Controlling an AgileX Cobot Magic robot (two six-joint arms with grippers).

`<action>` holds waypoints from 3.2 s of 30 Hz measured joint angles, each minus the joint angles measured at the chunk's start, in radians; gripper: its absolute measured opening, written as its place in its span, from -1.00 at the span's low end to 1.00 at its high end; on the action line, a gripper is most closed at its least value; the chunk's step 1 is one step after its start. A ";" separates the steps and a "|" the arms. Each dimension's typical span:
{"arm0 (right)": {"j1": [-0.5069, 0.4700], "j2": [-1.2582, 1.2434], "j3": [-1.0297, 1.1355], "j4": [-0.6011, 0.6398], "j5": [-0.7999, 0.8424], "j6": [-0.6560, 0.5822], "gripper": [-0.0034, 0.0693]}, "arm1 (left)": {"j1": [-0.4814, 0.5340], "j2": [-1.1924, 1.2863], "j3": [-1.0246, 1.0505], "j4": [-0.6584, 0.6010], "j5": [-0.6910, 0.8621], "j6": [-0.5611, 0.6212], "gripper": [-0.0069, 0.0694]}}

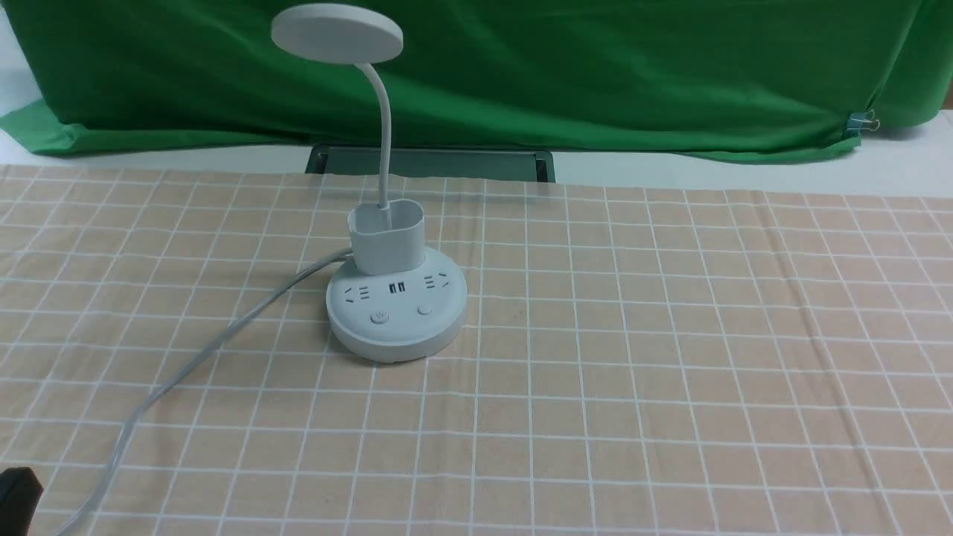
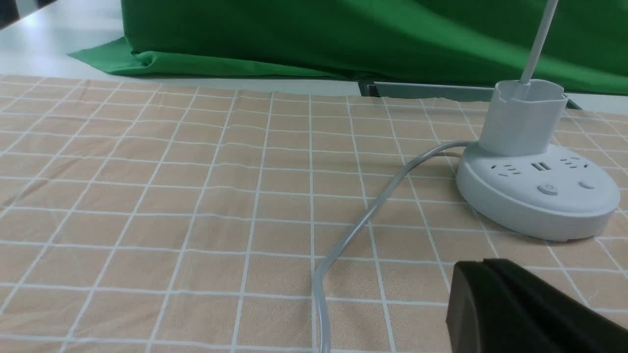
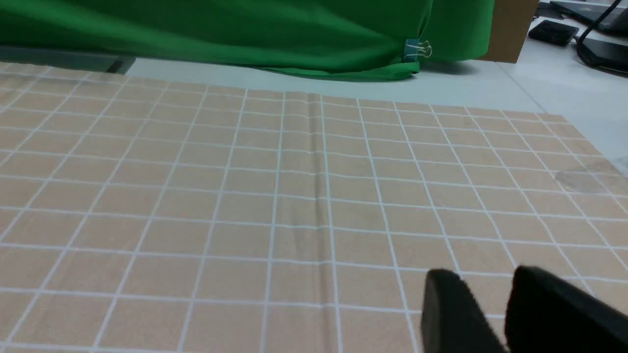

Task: Turn on the table lamp on the light coffee tablecloth with your hand.
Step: 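Press the power button on the lamp base to turn the lamp on with the left gripper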

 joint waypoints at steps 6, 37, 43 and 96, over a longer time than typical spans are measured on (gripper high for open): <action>0.000 0.000 0.000 0.000 0.000 0.000 -0.25 | 0.000 0.000 0.000 0.000 0.000 0.000 -0.81; 0.000 0.000 0.000 0.000 0.001 0.000 -0.25 | 0.000 0.000 0.000 0.102 0.000 0.057 -0.81; 0.000 0.000 0.000 0.000 0.001 0.000 -0.25 | 0.000 0.000 0.000 0.124 0.000 0.069 -0.81; 0.000 0.000 0.000 0.000 0.001 0.000 -0.25 | 0.000 1.051 -0.531 -0.750 0.404 0.398 -0.81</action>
